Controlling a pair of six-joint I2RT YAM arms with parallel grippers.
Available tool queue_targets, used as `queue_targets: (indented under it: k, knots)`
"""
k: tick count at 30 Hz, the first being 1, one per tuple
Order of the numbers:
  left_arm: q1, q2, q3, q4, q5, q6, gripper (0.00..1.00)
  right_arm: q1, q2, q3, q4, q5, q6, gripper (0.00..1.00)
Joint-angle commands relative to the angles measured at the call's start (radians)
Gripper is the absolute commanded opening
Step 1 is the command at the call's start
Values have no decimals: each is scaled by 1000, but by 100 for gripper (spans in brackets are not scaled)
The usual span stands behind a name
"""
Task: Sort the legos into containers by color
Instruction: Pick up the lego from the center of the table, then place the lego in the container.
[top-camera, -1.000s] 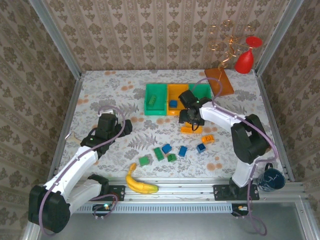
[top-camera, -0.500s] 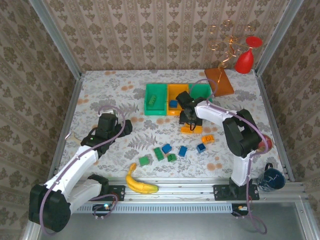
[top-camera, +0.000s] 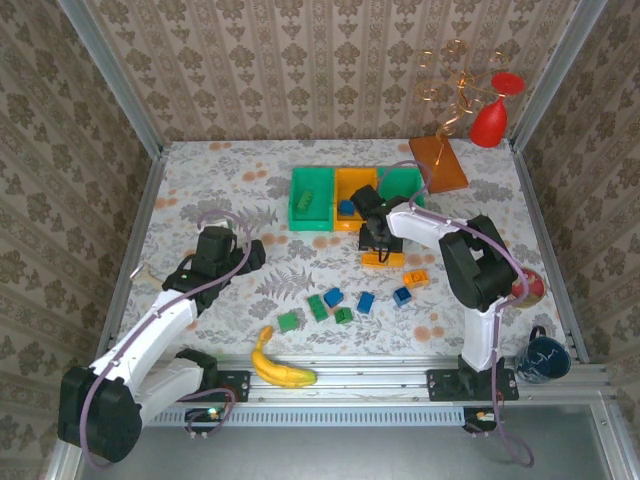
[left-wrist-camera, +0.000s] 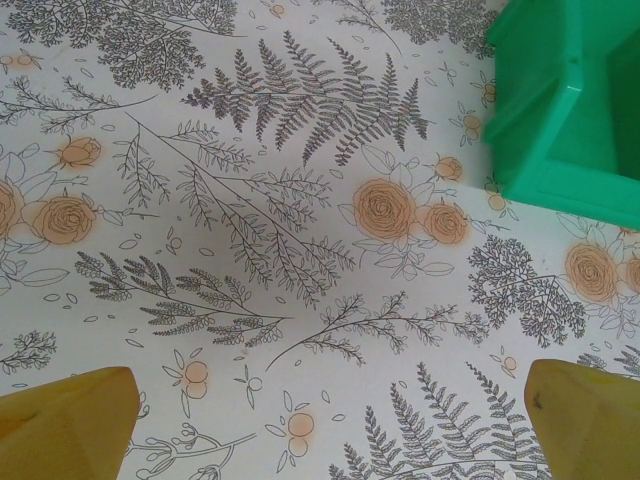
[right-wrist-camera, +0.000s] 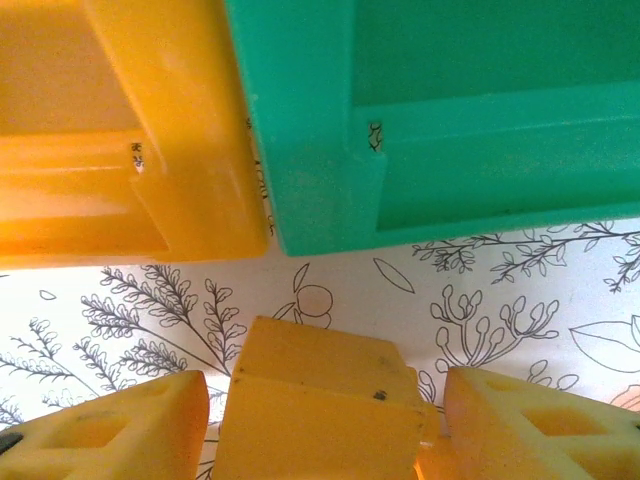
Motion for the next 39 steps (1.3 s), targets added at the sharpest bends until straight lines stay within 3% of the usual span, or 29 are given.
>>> queue_targets:
  k: [1,6,24,39]
  knots:
    - [8,5,-9,14,11,-6,100,-4,32,23,19,2,16,65]
    - [8,5,-11,11,12,-7,100,-4,47,30,16,4,21,62]
    - [9,-10,-14,1,6,-6,100,-4,-92,-45,-17,66,6,24]
    - [11,-15,-8,0,2,-3,100,-34,-291,-21,-93,132,-61,21]
